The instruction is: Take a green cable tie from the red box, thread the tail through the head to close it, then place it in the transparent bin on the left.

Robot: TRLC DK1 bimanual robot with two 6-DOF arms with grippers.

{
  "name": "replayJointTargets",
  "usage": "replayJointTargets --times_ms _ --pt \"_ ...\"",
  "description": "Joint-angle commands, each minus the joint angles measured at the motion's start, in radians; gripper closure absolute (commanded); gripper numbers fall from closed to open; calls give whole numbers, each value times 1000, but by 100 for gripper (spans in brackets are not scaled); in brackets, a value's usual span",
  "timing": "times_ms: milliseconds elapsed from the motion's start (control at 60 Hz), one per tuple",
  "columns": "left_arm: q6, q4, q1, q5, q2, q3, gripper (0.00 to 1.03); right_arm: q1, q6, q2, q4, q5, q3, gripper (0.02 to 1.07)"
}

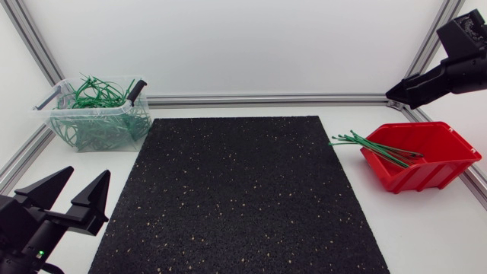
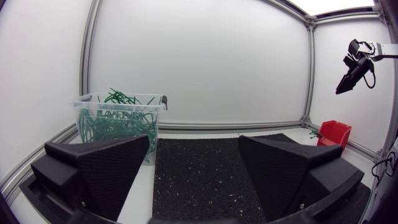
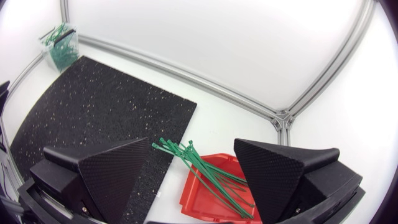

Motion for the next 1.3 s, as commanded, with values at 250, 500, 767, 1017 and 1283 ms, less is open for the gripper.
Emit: replayJointTargets --times_ms 250,500,767,1017,1283 --pt "-16 -8 -6 4 5 -43 3 2 -365 203 -93 -3 67 16" --pt "-16 -12 -1 1 5 -43 3 -17 -536 315 -105 -1 64 17" --pt "-16 -16 -3 -5 5 -41 3 -26 -791 341 -117 -13 -5 17" --pt "-16 -19 -6 -8 7 -41 3 -15 -941 349 -116 -9 -71 17" --pt "-16 -19 -14 -10 10 -41 3 25 -964 384 36 25 -114 20"
